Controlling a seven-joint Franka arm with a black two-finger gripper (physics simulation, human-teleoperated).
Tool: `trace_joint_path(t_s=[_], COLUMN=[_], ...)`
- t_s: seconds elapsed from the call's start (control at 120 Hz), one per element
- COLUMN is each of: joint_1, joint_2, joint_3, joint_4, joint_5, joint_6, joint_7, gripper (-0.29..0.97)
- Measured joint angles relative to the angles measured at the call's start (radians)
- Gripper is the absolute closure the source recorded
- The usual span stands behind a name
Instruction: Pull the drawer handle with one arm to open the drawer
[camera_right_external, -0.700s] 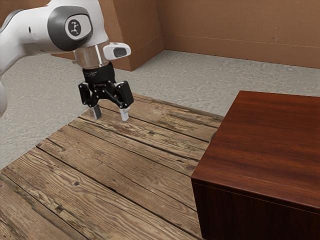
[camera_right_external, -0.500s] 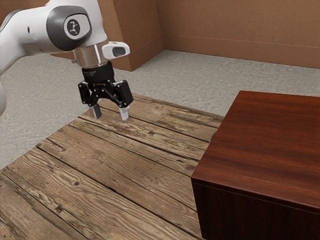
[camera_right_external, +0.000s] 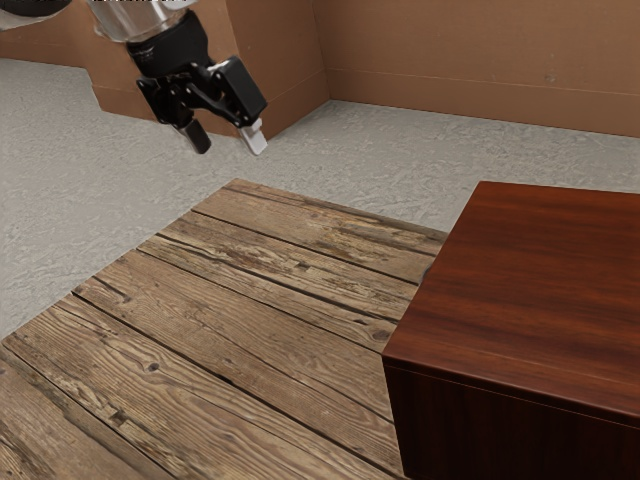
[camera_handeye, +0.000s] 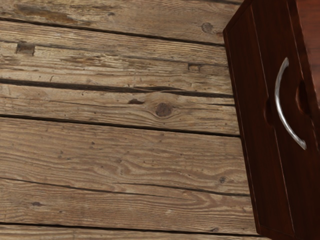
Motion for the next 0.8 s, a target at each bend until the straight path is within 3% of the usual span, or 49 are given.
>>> trace_joint_path(t_s=[0.392, 0.8], joint_1=[0.012, 0.012], joint_2=[0.188, 0.218], joint_3=[-0.010, -0.012], joint_4=[-0.050, -0.135], joint_5=[-0.006, -0.059], joint_6=[0.080, 0.210], joint_7=[-0.069, -0.142], gripper=[0.00, 0.00])
